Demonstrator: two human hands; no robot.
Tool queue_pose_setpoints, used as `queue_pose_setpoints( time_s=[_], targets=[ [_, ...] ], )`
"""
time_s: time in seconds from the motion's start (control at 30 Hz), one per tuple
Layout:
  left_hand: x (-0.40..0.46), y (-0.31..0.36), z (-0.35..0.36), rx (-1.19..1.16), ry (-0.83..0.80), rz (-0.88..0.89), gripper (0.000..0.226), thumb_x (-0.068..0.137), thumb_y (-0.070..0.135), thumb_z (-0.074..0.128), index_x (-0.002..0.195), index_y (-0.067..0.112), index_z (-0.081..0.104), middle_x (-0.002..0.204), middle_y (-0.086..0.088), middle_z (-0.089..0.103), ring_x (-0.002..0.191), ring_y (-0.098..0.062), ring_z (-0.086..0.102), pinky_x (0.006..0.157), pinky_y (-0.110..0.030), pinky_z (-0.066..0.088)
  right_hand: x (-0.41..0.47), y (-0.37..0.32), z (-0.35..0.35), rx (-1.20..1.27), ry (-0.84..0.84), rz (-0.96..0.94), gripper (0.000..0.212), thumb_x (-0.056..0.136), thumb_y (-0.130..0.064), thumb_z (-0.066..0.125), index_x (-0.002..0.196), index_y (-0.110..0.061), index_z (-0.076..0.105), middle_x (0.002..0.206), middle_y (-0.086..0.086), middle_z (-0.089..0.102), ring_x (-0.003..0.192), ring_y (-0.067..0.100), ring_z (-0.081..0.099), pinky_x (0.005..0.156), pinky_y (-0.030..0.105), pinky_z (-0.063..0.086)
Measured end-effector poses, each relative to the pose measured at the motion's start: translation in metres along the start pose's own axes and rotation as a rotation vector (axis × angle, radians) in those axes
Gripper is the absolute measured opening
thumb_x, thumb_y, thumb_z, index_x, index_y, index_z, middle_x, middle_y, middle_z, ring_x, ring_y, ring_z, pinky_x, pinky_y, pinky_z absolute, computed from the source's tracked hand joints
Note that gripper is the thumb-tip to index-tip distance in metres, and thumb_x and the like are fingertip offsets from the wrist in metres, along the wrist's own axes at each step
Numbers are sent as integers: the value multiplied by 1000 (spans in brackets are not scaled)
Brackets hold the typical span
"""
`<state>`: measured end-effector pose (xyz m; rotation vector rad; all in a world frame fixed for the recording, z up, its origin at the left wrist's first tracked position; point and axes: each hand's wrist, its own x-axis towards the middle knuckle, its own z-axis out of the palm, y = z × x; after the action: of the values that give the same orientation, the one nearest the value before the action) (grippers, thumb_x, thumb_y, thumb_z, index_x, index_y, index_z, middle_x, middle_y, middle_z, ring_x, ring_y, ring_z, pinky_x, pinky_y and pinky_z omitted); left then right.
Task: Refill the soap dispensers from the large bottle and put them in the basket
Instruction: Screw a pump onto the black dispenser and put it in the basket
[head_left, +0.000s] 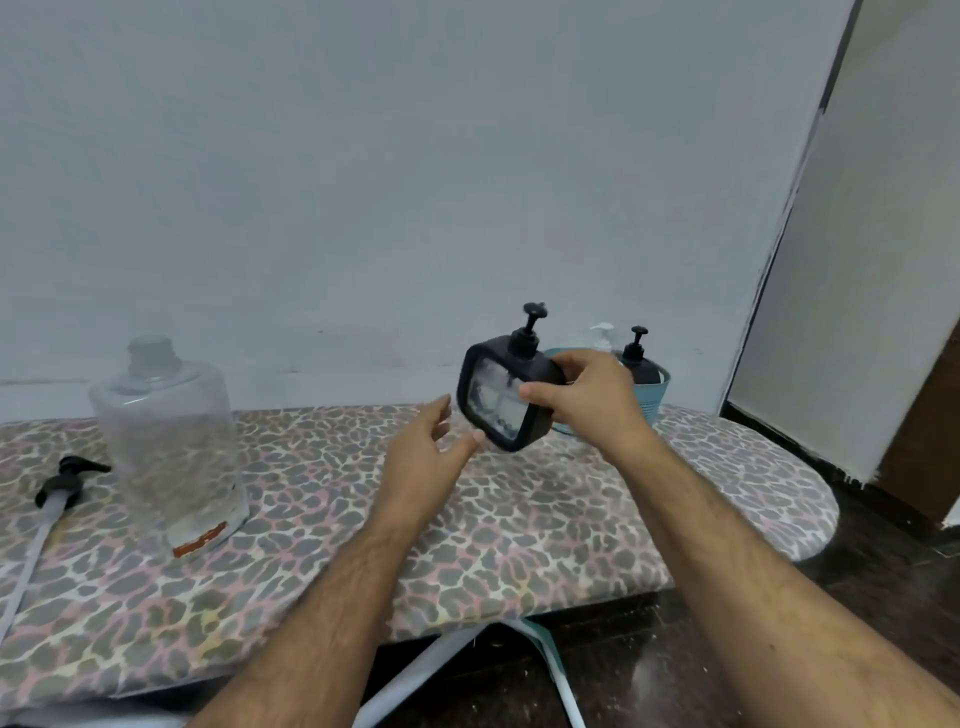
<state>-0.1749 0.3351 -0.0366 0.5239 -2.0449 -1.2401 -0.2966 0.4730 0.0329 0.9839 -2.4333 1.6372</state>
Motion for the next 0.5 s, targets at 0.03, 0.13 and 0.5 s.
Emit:
queue_pose_setpoints(
  time_s=[0.03,0.13,0.5],
  targets=[
    [4,2,6,2,-20,0,71,88,34,72,149,19,39,147,2,49,127,-12,52,105,-35,45,9,0,-7,-13,50,6,26,70,-28,87,87,-22,69,86,-5,73,81,14,71,77,43,61],
    [18,3,23,9,-77,16,71,89,35,71,150,20,38,149,2,47,129,-11,50,106,-33,44,38,-2,-26,-43,189,20,27,68,-31,88,72,-25,62,82,-3,70,80,19,71,74,45,61],
    [76,14,83,10,-272,5,81,89,39,70,154,18,27,158,2,34,141,-15,37,114,-39,35,122,18,-34,-194,307,109,34,71,-34,84,89,-10,67,82,0,65,72,17,61,54,26,45]
  ],
)
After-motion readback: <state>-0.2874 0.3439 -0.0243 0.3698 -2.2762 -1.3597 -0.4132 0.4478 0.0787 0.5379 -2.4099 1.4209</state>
